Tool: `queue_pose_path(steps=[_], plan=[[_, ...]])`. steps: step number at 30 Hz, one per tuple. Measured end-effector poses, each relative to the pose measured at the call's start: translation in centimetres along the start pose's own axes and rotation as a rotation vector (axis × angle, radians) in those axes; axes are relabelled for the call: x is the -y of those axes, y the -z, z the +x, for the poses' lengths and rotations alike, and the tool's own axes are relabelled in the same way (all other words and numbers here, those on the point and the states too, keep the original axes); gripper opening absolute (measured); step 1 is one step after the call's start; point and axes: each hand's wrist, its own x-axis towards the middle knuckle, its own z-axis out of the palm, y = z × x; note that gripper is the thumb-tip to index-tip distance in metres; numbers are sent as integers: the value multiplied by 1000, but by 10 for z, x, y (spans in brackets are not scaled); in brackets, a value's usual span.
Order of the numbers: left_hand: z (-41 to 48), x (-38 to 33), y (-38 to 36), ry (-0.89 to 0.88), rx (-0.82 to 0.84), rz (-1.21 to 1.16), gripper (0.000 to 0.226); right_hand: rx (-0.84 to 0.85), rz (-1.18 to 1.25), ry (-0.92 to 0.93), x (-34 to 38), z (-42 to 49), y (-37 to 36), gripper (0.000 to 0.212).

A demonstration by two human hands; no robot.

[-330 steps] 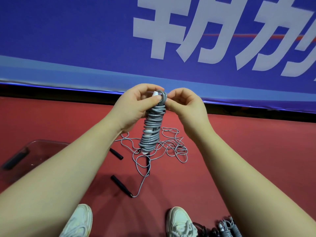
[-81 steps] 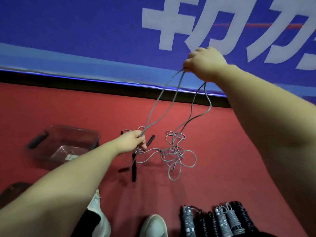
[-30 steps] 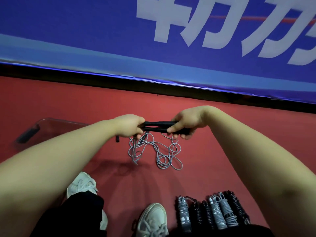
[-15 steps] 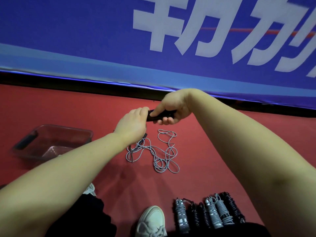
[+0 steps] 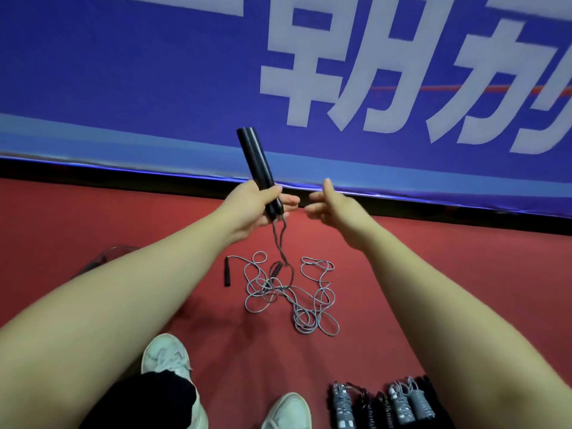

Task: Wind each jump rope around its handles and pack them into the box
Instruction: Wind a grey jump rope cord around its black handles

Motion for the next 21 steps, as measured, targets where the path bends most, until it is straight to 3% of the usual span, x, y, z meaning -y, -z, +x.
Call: queue_pose_path(steps=[4, 8, 11, 12, 14, 17, 19, 21], plan=[[-8, -22, 7, -80, -46, -139, 16, 324, -21, 107, -24, -29, -49, 35], [-8, -19, 17, -138, -83, -168, 17, 359, -136, 155, -16, -30, -69, 11], [-1, -8, 30, -165, -171, -153, 17, 337, -39, 112, -17, -30, -79, 23], [1, -3, 37, -164, -218, -114, 16, 303, -103, 132, -20, -26, -80, 23], [5, 16, 52, -135, -283, 6, 16, 236, -564, 265, -24, -19, -75, 15], [9, 46, 73, -67, -345, 84, 17, 218, -1174, 379, -22, -10, -58, 30], [12, 57, 86, 1, -379, -71, 19, 217, -1255, 390, -21, -9, -50, 32], [13, 61, 93, 69, -355, -316, 19, 301, -1184, 335, -24, -6, -45, 32]])
